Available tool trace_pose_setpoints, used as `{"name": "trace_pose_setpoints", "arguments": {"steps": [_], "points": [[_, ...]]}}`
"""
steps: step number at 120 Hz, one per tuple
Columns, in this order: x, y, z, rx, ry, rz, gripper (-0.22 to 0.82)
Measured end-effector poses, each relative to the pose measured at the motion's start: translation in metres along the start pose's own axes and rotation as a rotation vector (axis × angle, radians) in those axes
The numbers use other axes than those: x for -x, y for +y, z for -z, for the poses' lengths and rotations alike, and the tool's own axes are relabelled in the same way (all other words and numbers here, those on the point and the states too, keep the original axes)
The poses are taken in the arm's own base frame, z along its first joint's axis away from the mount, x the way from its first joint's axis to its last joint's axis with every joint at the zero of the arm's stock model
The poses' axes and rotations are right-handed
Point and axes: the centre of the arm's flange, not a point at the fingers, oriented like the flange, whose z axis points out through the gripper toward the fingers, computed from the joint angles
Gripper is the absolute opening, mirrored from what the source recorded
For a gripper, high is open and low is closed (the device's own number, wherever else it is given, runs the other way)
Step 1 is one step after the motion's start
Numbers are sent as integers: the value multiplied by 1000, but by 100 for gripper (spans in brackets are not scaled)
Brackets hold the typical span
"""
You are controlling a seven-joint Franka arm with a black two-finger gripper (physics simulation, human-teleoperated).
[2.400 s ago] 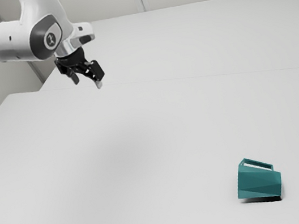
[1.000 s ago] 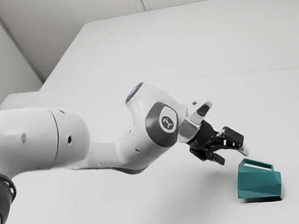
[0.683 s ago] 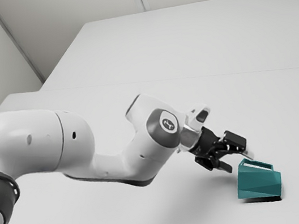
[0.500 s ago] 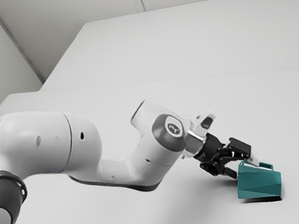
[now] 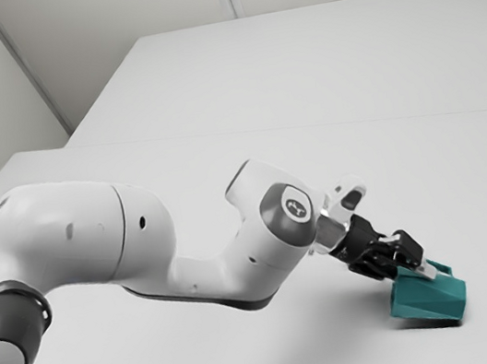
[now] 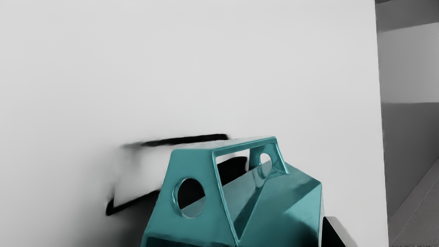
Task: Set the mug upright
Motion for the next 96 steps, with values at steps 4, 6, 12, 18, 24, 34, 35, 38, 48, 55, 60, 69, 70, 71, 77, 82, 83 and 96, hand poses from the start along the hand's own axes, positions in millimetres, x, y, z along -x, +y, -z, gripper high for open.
{"name": "trace_pose_setpoints", "arguments": {"steps": [4, 6, 12, 18, 24, 34, 35, 38, 48, 55, 60, 69, 70, 71, 77, 82, 83, 96], "points": [[-1, 2, 1, 0, 2, -10, 9], [-2, 4, 2, 0, 3, -15, 7], [-3, 6, 3, -1, 7, -29, 2], [-4, 10, 4, -1, 11, -42, -2], [-6, 15, 6, 2, 17, -55, -7], [-8, 20, 9, 5, 26, -70, -11], [-9, 20, 9, 5, 26, -71, -11], [-9, 22, 9, 5, 29, -75, -11], [-9, 27, 12, 6, 36, -88, -12], [-10, 32, 16, 7, 43, -101, -12], [-11, 41, 24, 12, 55, -119, -13], [-14, 52, 45, 20, 83, -145, -13], [-15, 53, 47, 20, 86, -148, -13], [-15, 54, 50, 20, 89, -150, -14], [-19, 57, 67, 19, 113, -164, -14], [-24, 55, 83, 13, 134, -167, -14], [-25, 54, 86, 12, 139, -168, -14], [-42, 34, 124, -25, 195, -165, -14]]}}
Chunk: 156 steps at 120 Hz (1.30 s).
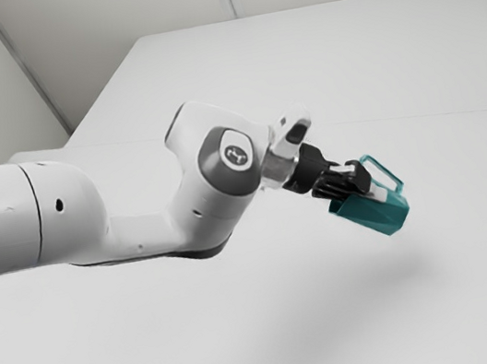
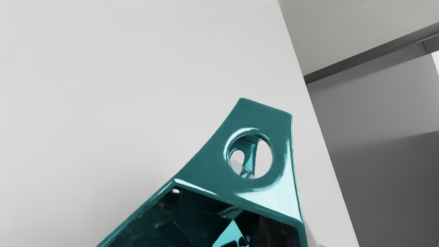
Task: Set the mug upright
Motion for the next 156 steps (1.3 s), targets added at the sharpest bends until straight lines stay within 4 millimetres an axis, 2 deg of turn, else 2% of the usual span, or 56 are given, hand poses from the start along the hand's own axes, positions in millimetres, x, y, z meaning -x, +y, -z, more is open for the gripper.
{"name": "trace_pose_setpoints", "arguments": {"steps": [29, 45, 56, 67, 88, 110, 127, 143, 156], "points": [[-48, -72, 91, -222, 79, -108, -16], [-62, -115, 132, -399, 56, -199, -17], [-64, -138, 150, -500, 14, -254, -17], [-63, -148, 154, -573, -61, -314, -18], [-51, -160, 146, -660, -221, -366, -18], [-35, -202, 150, -707, -322, -286, -18], [-24, -231, 145, -721, -372, -220, -18], [-17, -247, 136, -724, -402, -177, -18], [-16, -251, 130, -722, -404, -161, -18]]}}
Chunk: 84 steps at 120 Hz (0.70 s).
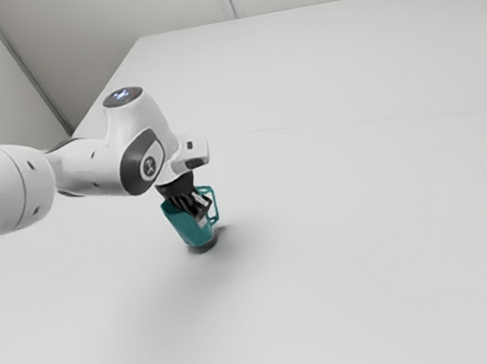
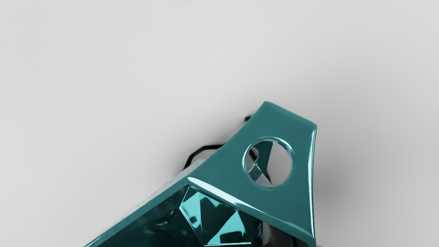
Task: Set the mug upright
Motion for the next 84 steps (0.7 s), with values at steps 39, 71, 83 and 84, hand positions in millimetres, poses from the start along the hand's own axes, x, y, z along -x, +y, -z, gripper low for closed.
{"name": "trace_pose_setpoints", "arguments": {"steps": [39, 71, 83, 84], "points": [[-2, -4, -19, 11, 4, 47, -14], [0, -2, -4, 24, 28, 42, 37], [2, 2, 26, 32, 66, 31, 46], [2, 2, 29, 32, 69, 29, 46]]}}
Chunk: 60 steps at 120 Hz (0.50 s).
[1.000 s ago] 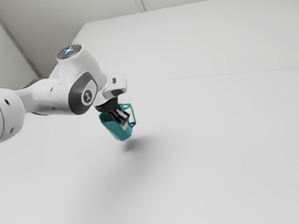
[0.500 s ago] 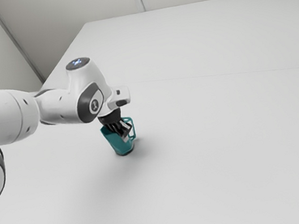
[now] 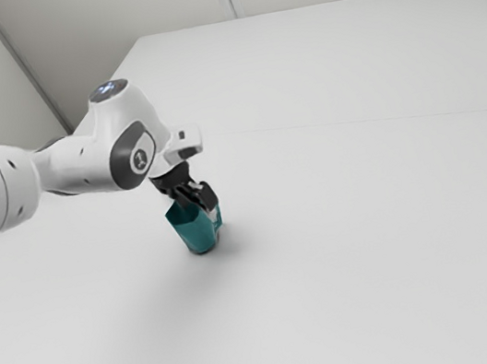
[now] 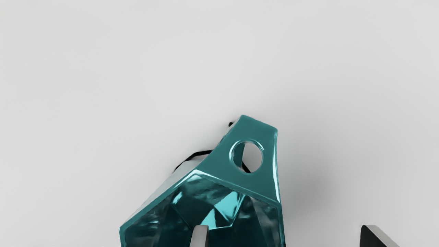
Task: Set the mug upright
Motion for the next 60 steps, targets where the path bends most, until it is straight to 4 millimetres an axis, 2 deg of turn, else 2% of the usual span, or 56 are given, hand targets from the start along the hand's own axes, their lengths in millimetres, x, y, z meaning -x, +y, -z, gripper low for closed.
{"name": "trace_pose_setpoints", "arguments": {"steps": [12, 28, 45, 54, 60], "points": [[-5, 5, 41, -17, 46, -30, 52], [-27, 9, 119, -88, 89, -70, 56], [-33, 12, 192, -152, 91, -70, 58], [-30, 14, 223, -159, 87, -56, 59], [-27, 12, 233, -162, 66, -40, 59]]}}
